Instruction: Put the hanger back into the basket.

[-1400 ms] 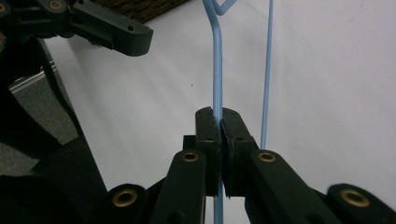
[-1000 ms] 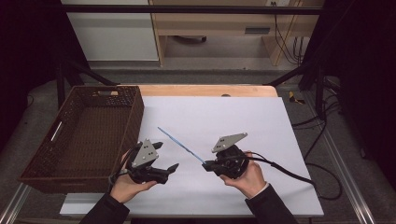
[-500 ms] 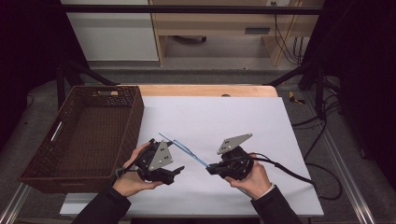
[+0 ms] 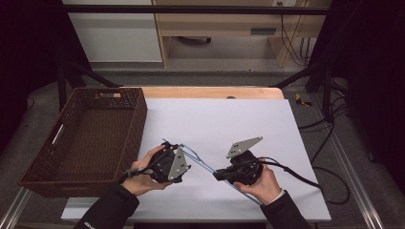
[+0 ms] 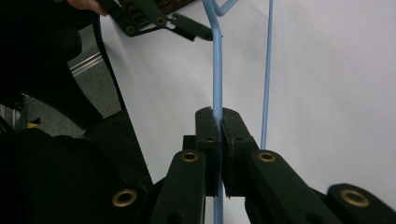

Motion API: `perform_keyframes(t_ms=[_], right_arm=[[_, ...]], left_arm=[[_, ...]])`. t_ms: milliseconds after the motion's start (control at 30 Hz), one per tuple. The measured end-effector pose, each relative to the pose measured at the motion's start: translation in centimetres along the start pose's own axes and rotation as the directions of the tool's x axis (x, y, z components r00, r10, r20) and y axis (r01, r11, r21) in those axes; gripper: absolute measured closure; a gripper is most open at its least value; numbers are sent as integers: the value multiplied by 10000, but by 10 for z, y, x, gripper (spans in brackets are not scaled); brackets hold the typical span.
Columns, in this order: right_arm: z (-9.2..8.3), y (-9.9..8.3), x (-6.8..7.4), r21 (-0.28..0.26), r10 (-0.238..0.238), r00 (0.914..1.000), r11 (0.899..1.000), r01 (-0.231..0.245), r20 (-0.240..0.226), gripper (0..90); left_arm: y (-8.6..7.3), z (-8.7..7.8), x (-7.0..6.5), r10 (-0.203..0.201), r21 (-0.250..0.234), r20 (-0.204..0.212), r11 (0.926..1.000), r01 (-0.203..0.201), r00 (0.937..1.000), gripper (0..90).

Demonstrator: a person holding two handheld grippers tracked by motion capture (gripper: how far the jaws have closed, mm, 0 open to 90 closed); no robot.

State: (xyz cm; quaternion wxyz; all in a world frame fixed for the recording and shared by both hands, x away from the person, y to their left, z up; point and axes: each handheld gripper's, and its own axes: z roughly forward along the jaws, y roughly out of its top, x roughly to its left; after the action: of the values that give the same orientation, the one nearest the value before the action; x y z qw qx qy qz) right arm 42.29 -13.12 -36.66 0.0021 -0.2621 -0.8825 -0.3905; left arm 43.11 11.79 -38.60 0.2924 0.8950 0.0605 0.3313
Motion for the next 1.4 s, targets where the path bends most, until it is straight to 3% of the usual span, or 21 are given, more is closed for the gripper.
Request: perform_keyframes(t_ms=[200, 300, 367, 500, 933, 1000, 1233, 1400], right_arm=[[2, -1, 0, 48, -39, 9999, 10000, 40, -168, 876], [2, -2, 0, 80, -47, 9998, 10000, 49, -199, 876], [3, -2, 0, 106, -23, 9998, 9999, 25, -200, 876], [3, -3, -1, 85, 48, 9991, 10000, -44, -417, 876], [-1, -3, -5, 38, 129, 9991, 9999, -128, -405, 873], [-2, -3, -6, -30, 103, 9993, 9999, -104, -361, 872], [-5, -2, -7, -163, 70, 9997, 9998, -74, -238, 870], [-8, -1, -8, -432, -109, 9999, 9990, 110, 28, 850]], left_arm=[[0, 6, -3, 514, 23, -113, 9987, -514, 9986, 522], [1, 4, -4, 978, 71, -324, 9952, -976, 9947, 605], [1, 3, -7, 1028, -76, -453, 9946, -1033, 9937, 666], [2, 2, -8, 1485, 75, -588, 9889, -1483, 9872, 775], [1, 2, -18, 2263, 181, -915, 9740, -2256, 9697, 851], [2, 1, -19, 2490, 317, -853, 9685, -2472, 9647, 863], [2, 0, -18, 2300, 379, -542, 9729, -2281, 9717, 872], [5, 0, -14, 1821, 587, -320, 9819, -1801, 9828, 874]])
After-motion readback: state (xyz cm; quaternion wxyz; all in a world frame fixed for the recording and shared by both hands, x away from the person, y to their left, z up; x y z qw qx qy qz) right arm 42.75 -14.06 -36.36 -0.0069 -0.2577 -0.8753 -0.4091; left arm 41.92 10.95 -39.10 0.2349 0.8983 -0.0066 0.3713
